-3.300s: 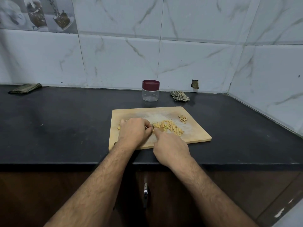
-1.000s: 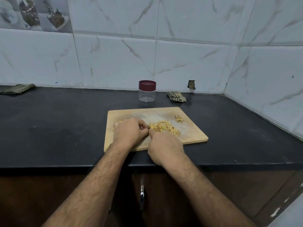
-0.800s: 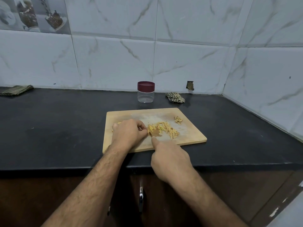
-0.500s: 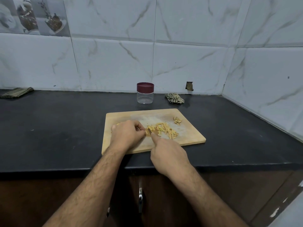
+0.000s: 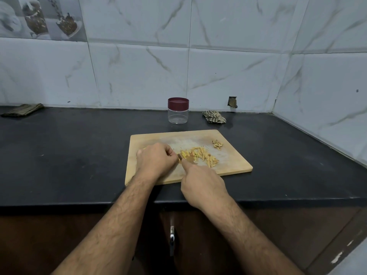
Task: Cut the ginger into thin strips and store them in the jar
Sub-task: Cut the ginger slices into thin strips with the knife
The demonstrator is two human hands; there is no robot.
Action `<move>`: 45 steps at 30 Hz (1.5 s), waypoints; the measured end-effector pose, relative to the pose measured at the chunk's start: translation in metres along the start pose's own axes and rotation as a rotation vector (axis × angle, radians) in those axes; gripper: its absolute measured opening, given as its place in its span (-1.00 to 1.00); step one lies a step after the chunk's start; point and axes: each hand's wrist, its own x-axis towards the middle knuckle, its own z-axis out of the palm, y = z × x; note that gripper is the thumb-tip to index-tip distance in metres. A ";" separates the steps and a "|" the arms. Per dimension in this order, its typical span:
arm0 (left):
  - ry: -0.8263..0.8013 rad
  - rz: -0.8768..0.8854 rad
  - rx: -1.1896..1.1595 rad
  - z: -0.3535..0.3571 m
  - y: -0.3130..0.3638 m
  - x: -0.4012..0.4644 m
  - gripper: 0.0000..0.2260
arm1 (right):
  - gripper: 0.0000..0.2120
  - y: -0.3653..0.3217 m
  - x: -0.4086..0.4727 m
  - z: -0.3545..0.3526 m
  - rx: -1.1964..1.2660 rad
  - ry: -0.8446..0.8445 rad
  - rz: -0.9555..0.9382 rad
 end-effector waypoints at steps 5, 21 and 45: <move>-0.011 -0.023 -0.021 0.001 0.000 0.003 -0.82 | -0.43 0.000 0.000 -0.001 0.006 -0.019 0.011; -0.008 -0.022 -0.031 -0.001 0.002 0.000 -0.87 | -0.39 0.004 -0.019 -0.002 -0.026 -0.078 0.031; 0.226 -0.137 -0.535 -0.017 -0.003 -0.011 -0.88 | -0.58 0.002 -0.016 -0.012 0.033 -0.003 0.028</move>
